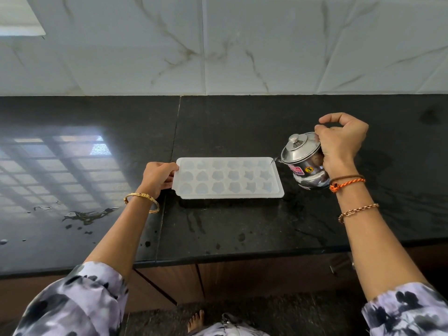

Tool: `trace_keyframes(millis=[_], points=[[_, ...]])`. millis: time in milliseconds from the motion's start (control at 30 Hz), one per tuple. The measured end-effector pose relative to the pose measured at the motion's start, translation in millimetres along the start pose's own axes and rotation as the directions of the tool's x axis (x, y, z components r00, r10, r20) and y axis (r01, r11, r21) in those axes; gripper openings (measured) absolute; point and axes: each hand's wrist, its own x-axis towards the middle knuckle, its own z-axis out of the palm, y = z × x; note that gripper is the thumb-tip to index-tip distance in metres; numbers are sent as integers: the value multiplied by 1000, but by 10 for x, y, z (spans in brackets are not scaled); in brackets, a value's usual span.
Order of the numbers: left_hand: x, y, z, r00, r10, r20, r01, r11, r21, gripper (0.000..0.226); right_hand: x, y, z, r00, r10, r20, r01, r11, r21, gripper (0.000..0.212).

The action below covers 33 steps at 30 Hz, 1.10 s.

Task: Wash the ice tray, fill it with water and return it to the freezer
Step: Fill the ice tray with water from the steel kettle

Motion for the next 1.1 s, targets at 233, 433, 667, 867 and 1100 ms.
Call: trace_keyframes(millis=[233,433,667,867,1100], points=[[-19,3,-8,1000,13,8,-13,1000,-17,7,-52,-26,65,999,-22,30,22,1000,-7,28],[-4,-9,-19,1000,4,6,-4,1000,-14,16,-122,-71,175,997,-42,63,43,999,-11,33],[-8,-10,-16,1000,8,4,-8,1000,-19,13,-140,-82,237,995,-65,81,67,997,-26,27],[0,-12,-17,1000,2,5,-2,1000,-12,17,-141,-106,243,994,-68,82,71,997,-40,27],[1,-22,-13,1000,6,-10,-6,1000,-20,18,-161,-122,259,993,-75,96,79,996,-45,25]])
